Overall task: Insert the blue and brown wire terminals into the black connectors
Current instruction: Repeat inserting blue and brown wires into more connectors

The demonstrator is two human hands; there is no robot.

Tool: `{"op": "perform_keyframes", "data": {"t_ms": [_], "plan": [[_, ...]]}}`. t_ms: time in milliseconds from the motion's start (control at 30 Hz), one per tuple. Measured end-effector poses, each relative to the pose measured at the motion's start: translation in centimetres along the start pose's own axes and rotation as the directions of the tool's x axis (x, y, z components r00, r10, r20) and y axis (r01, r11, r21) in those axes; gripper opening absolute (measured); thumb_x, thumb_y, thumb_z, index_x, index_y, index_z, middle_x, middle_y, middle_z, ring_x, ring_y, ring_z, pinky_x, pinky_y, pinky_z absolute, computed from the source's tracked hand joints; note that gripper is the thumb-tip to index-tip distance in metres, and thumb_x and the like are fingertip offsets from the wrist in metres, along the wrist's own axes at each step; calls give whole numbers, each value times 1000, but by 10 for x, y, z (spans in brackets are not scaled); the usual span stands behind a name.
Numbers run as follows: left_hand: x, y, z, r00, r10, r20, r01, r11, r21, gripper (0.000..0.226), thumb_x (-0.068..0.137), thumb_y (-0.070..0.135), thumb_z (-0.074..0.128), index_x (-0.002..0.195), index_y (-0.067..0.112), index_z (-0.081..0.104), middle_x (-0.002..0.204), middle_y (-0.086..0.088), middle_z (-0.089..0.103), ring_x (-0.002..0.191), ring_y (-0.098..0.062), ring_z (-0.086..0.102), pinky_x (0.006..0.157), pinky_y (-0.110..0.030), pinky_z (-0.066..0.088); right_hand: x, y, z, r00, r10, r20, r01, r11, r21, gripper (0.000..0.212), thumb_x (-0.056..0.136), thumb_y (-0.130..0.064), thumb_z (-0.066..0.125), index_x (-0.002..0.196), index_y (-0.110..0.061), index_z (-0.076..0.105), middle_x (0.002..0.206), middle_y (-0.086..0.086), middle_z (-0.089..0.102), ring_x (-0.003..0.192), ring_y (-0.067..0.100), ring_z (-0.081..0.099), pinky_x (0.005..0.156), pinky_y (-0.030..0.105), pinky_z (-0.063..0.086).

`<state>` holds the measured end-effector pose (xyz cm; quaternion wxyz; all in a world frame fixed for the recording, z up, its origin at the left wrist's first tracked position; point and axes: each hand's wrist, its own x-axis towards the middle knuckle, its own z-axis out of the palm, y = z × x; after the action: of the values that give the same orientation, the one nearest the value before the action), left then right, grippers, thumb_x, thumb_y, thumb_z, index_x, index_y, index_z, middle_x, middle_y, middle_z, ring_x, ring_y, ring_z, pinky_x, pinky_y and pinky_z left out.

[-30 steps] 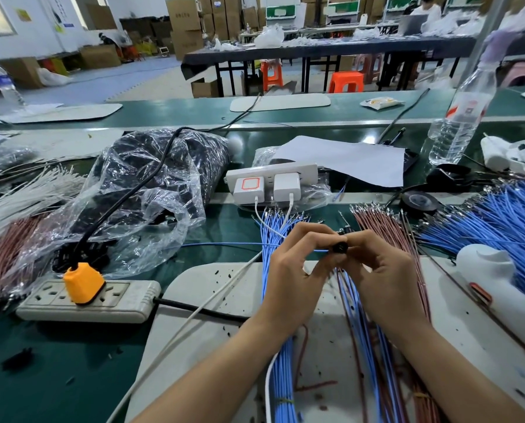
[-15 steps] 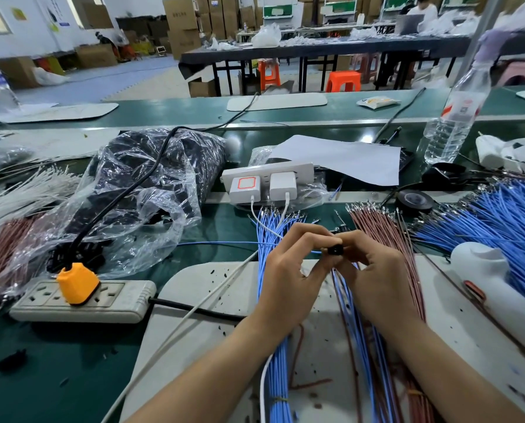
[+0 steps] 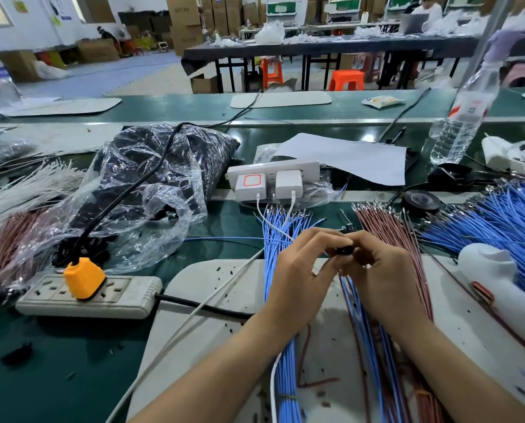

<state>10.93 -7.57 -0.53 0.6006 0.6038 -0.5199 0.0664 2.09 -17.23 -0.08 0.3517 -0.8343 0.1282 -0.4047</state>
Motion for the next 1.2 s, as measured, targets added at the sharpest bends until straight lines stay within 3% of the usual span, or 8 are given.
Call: {"op": "perform_keyframes", "data": {"t_ms": [133, 267, 400, 500, 600, 700, 1000, 1200], "plan": [[2, -1, 1, 991, -132, -18, 130, 987, -96, 10, 85, 3, 67, 95, 5, 65, 89, -4, 68, 78, -7, 63, 74, -13, 47, 2, -2, 0, 994, 101, 37, -102, 994, 28, 38, 78, 5, 71, 89, -31, 63, 79, -13, 68, 71, 1, 62, 63, 6, 43], [3, -7, -1, 947, -318, -55, 289, 912, -291, 11, 92, 20, 60, 97, 28, 55, 92, -2, 72, 79, -15, 71, 79, -34, 57, 16, 2, -13, 964, 193, 181, -184, 981, -63, 70, 75, 12, 61, 124, -36, 48, 122, -14, 54, 115, 0, 48, 94, 19, 38], [4, -9, -2, 935, -346, -81, 302, 894, -330, 10, 91, 25, 60, 99, 29, 56, 90, 4, 71, 82, -14, 72, 82, -33, 56, 53, 3, -10, 978, 211, -1, -209, 970, -124, 43, 85, 7, 50, 108, -27, 64, 102, 0, 68, 84, 25, 62, 73, 34, 51], [3, -11, -2, 923, -377, -79, 330, 880, -342, 19, 92, 12, 60, 103, 27, 60, 93, 4, 72, 88, -12, 71, 86, -29, 54, 93, 13, 13, 968, 218, 124, -170, 933, -316, 31, 92, 1, 46, 108, -13, 68, 113, 7, 67, 96, 18, 59, 80, 22, 41], [3, -13, -3, 919, -384, -90, 335, 880, -335, 19, 93, 8, 59, 105, 22, 61, 93, 1, 72, 86, -9, 70, 84, -22, 53, 124, 31, 37, 869, 375, 322, -152, 823, -548, 31, 99, -9, 41, 118, -8, 65, 123, 12, 63, 108, 26, 58, 90, 30, 42], [5, -14, -3, 911, -401, -99, 345, 870, -352, 18, 93, 5, 58, 106, 17, 61, 92, 1, 71, 83, -7, 70, 80, -16, 51, 138, 45, 51, 804, 489, 339, -130, 700, -702, 32, 98, -13, 40, 117, -9, 67, 121, 14, 64, 99, 30, 60, 83, 33, 47], [4, -17, -2, 910, -400, -106, 346, 876, -336, 19, 93, 9, 59, 105, 24, 62, 92, 5, 72, 86, -9, 70, 81, -22, 54, 141, 43, 68, 796, 528, 295, -203, 692, -693, 28, 88, -37, 64, 107, -18, 71, 104, 12, 68, 96, 30, 62, 81, 36, 51], [4, -17, -2, 908, -407, -102, 354, 873, -336, 15, 94, 10, 58, 105, 18, 63, 90, 2, 72, 84, -12, 70, 80, -30, 56, 134, 38, 81, 836, 511, 199, -293, 724, -625, 16, 87, -21, 62, 96, -25, 75, 103, 7, 70, 103, 28, 61, 94, 39, 47]]}}
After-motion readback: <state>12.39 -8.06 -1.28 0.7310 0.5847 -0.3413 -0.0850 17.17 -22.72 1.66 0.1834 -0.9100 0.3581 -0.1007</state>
